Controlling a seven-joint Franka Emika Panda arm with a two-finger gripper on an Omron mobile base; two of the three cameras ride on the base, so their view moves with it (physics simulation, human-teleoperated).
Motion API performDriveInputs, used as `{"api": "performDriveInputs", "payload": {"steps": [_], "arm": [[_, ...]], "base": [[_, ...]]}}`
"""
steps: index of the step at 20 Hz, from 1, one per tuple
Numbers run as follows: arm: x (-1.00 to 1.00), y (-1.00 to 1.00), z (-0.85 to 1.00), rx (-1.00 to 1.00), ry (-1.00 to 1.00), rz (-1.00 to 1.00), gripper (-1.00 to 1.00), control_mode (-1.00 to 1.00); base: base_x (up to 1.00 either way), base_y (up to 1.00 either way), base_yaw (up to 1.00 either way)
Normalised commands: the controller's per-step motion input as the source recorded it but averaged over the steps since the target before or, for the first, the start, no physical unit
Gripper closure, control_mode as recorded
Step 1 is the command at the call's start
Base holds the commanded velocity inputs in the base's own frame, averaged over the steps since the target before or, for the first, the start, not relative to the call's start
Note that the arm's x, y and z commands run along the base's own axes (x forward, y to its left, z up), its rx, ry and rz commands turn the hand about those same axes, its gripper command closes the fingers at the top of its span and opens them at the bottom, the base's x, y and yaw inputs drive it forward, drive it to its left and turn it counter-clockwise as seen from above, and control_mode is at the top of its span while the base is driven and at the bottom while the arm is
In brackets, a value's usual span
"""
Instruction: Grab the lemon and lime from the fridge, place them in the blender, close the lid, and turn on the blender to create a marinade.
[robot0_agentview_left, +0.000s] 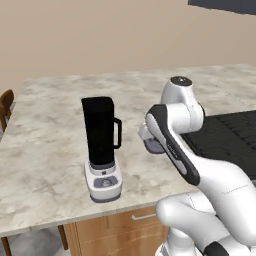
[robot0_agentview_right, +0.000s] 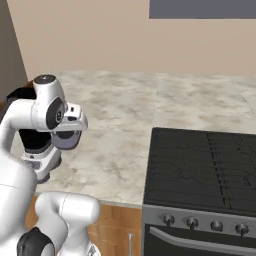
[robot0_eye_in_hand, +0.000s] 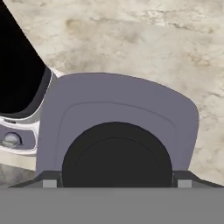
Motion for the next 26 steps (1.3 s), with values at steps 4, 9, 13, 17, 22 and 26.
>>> {"api": "performDriveInputs", "payload": {"steps": [4, 9, 13, 17, 22, 26], "arm": [[-0.25, 0.0, 1.0, 0.0, -0.13, 0.0, 1.0, -1.0], [-0.11, 0.19, 1.0, 0.0, -0.09, 0.0, 1.0, -1.0], [0.0, 0.43, 1.0, 0.0, 0.0, 0.0, 1.0, -1.0], [0.19, 0.53, 0.89, 0.0, 0.1, 0.0, 1.0, -1.0], [0.43, 0.61, 0.4, -0.01, 0.27, 0.0, 1.0, -1.0], [0.12, 0.52, -0.13, -0.04, 0.23, 0.0, 1.0, -1.0]], "base": [[0.0, 0.0, 0.0], [0.0, 0.0, 0.0], [0.0, 0.0, 0.0], [0.0, 0.0, 0.0], [0.0, 0.0, 0.0], [0.0, 0.0, 0.0]]}}
